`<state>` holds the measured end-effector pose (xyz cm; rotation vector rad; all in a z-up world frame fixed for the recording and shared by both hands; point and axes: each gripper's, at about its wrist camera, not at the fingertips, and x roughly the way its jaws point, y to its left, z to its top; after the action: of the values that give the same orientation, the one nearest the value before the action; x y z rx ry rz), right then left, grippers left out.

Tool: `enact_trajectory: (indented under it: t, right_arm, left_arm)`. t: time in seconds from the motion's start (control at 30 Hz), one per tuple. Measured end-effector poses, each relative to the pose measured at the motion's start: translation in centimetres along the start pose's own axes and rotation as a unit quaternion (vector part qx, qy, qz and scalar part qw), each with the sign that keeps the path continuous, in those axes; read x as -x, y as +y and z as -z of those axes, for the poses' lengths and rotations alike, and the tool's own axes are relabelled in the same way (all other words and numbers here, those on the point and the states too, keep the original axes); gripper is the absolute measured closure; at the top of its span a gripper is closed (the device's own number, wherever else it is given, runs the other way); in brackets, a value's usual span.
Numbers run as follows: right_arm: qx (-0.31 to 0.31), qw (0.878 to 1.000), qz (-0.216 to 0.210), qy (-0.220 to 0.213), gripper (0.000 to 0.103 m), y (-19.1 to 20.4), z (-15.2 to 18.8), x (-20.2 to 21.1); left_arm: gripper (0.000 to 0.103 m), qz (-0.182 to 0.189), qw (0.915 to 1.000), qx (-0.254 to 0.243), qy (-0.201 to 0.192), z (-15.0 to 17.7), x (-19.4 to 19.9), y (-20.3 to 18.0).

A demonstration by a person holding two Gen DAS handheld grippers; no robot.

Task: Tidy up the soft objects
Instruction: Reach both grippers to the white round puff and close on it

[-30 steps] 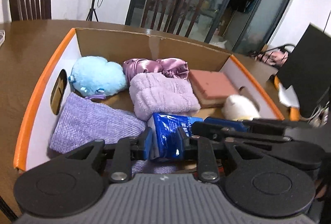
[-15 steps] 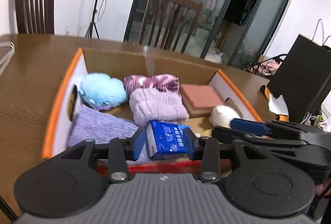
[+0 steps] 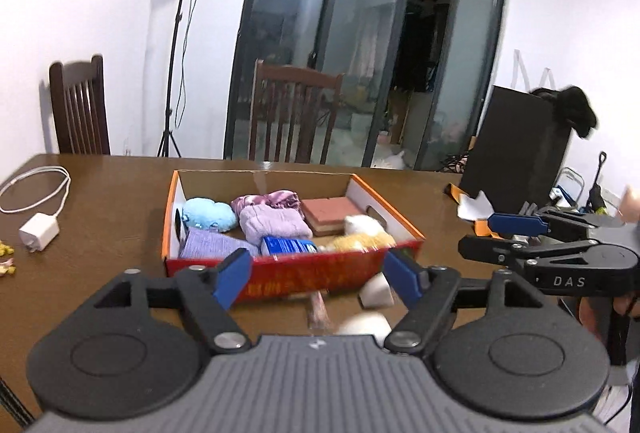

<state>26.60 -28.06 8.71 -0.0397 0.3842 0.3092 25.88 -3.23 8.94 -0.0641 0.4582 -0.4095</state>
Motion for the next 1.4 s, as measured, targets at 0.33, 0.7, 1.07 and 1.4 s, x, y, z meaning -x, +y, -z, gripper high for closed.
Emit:
enact_trajectory:
  t: [0.33,0.7,1.07,1.4]
  right_arm:
    - [-0.066,0.997,-0.031,0.027,0.033,2.8,10.3,6.4]
    - [-0.096,0.994,-0.028,0.048,0.035,2.3,12.9,6.2]
    - [-0.141,0.989,-0.005,0.04,0.039,-1.7,12.1,2.6]
    - [-0.159,0.986,-0.013,0.049,0.039,-3.4,12.6,0.8]
  left_arm:
    - [0.019,-0.01,0.998,0.053,0.033,9.1,6.0,1.1]
    - [0.018,-0.026,0.9971,0.026,0.067,10.1,2.5,-0.5]
    - [0.021,0.024,0.9962,0.068,0.05,5.6,-5.3,-1.7]
    - [0.052,0.049,0.9923,0.09,0.071,8.8,-7.8,-2.5]
